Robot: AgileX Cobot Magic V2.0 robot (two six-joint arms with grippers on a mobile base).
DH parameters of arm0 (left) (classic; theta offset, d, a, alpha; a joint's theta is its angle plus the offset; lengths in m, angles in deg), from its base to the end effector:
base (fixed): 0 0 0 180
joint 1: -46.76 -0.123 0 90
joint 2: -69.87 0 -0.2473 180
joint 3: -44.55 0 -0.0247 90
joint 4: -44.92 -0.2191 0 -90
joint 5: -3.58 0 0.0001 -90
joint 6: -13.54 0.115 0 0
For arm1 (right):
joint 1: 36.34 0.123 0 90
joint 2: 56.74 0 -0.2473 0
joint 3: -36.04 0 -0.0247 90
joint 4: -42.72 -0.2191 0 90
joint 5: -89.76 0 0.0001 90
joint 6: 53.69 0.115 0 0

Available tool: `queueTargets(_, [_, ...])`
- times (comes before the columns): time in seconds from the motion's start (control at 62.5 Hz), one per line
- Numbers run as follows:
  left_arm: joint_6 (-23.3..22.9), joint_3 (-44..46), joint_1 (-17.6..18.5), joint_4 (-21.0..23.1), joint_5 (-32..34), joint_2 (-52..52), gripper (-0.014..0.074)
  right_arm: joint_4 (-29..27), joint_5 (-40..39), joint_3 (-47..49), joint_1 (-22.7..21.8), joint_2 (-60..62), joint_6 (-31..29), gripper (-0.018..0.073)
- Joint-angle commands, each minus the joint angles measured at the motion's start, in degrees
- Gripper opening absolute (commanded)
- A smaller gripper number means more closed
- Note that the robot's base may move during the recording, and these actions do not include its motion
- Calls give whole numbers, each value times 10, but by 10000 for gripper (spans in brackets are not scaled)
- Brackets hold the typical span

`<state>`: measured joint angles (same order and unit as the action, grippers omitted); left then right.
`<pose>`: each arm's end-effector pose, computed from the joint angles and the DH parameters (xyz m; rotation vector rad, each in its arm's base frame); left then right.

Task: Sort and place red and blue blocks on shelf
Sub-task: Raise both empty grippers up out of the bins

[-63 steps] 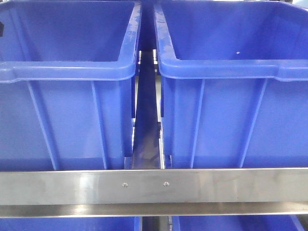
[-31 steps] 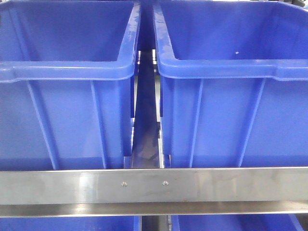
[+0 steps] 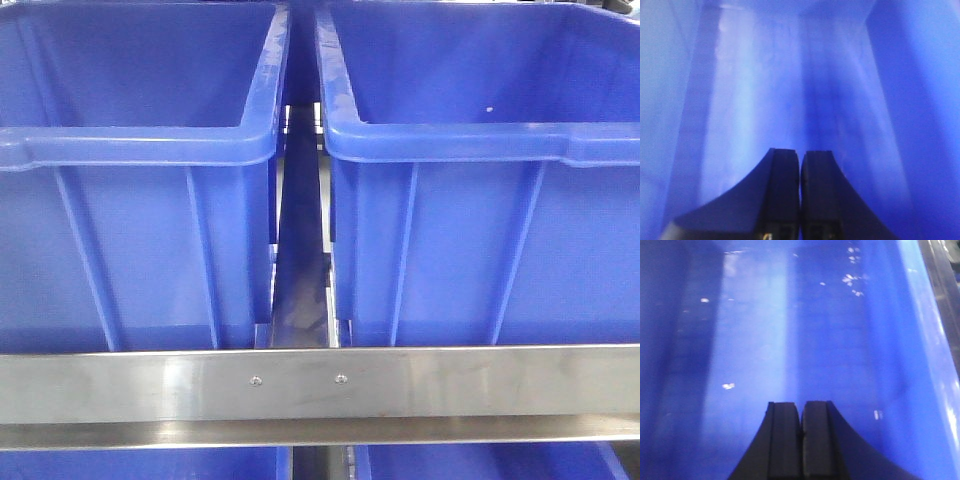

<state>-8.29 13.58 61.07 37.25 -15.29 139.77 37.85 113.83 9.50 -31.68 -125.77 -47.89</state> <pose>0.2287 -0.0532 0.2814 -0.0311 2.0969 -0.2606 0.2308 0.0228 0.3004 0.0809 2.0907 0.1940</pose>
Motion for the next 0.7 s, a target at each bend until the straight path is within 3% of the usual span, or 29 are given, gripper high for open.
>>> queueTargets(0.0, [0, -1, 2, -5, 35, -29, 123, 3, -45, 4, 1, 31, -5, 49])
queueTargets(0.688, [0, -133, 2, -5, 38, -210, 123, 3, -49, -165, 1, 261, -5, 49])
